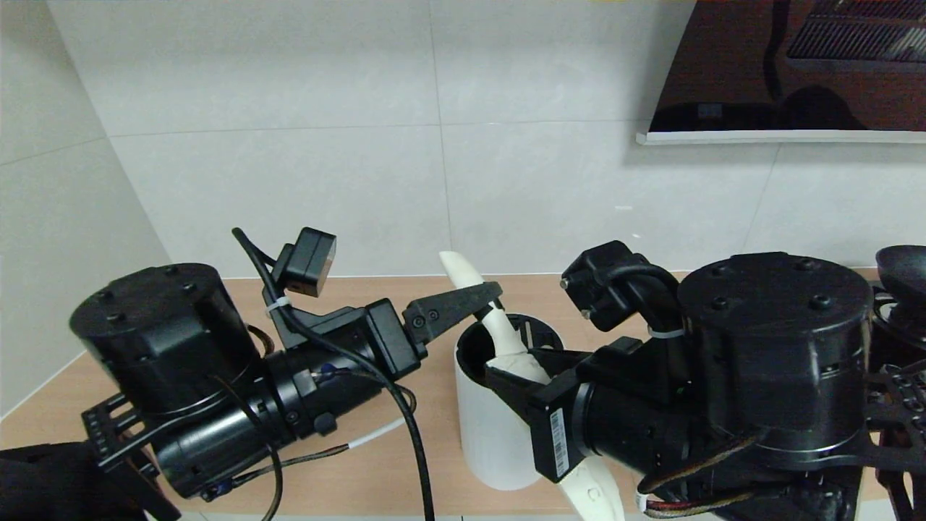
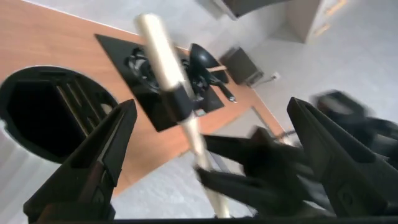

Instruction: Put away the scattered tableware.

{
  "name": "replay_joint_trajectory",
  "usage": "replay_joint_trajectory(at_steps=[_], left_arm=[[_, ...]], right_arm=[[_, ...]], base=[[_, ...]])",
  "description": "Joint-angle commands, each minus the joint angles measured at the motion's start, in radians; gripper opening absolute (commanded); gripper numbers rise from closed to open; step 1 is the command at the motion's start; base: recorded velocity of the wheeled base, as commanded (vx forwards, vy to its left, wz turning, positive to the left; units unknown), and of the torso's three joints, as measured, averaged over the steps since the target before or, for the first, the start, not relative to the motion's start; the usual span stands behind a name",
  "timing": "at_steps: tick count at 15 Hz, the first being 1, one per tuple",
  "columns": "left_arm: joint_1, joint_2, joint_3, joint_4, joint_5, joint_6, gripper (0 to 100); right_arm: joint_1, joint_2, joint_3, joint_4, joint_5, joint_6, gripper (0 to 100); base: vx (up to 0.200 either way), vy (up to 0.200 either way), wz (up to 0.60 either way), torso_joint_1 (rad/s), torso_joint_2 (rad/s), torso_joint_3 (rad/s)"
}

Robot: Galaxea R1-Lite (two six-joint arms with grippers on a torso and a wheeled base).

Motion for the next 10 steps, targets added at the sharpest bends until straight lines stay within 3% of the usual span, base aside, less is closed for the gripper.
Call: replay_joint_trajectory(at_steps=[1, 10], left_arm=[[-0.003, 0.028, 0.001, 0.0, 0.001, 0.001, 100], [-0.014, 0.069, 0.007, -0.121, 0.014, 0.003, 100]], right_arm=[[0.005, -0.003, -0.001, -0.002, 0.0, -0.001, 0], [0.054, 0.016, 0.015, -0.027, 0.005, 0.012, 0]], base=[[0.0, 0.0, 0.0, 0.0, 0.0, 0.0], [0.0, 0.0, 0.0, 0.0, 0.0, 0.0]])
